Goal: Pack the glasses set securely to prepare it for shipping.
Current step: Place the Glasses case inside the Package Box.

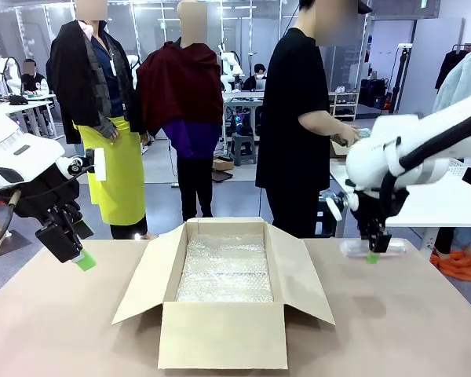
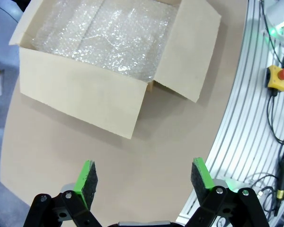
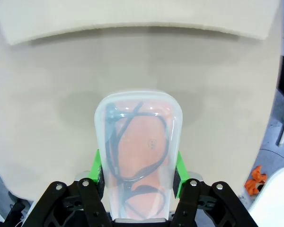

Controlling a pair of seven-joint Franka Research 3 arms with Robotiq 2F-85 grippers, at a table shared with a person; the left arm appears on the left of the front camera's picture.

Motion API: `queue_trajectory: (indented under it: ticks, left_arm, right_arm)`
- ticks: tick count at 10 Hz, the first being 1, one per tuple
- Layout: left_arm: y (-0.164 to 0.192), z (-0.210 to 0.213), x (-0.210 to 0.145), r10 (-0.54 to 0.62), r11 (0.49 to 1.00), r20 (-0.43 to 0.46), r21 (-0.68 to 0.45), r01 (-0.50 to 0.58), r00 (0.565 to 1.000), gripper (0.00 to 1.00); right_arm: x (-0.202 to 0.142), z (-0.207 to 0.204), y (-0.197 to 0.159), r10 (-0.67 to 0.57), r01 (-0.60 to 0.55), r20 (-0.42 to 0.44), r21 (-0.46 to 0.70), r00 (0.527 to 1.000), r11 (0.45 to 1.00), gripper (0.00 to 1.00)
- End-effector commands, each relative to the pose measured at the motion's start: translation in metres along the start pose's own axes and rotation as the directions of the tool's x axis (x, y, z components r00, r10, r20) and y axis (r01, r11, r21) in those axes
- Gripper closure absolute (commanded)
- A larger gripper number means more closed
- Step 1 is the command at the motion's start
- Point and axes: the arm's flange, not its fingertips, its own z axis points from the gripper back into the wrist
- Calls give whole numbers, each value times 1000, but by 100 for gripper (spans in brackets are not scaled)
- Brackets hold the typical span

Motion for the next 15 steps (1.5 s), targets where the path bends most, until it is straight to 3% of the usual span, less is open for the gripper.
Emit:
queue_trajectory:
  ticks: [1, 2, 4, 7, 9, 12, 15]
  left_arm:
    - [0, 1, 1, 6, 1000, 16, -3, -6, 1000, 0]
    - [0, 1, 1, 6, 1000, 16, -3, -6, 1000, 0]
    - [0, 1, 1, 6, 1000, 16, -3, -6, 1000, 0]
    - [0, 1, 1, 6, 1000, 16, -3, -6, 1000, 0]
    - [0, 1, 1, 6, 1000, 16, -3, -6, 1000, 0]
    - [0, 1, 1, 6, 1000, 16, -3, -6, 1000, 0]
    - [0, 1, 1, 6, 1000, 16, -3, -6, 1000, 0]
  right_arm:
    - [40, 36, 8, -1, 1, -30, 5, 1000, 1000, 54]
    - [68, 46, 11, -32, 30, -81, -32, 996, 999, 54]
    - [144, 52, 6, -5, 4, -84, -13, 996, 1000, 54]
    - [254, 38, -2, -44, 44, -52, -10, 998, 999, 54]
    - [307, 19, -9, -43, 40, -82, -39, 996, 998, 54]
    - [349, -17, -25, -84, 82, -59, -39, 995, 996, 54]
    - [365, -57, -34, -66, 66, 4, -53, 998, 996, 54]
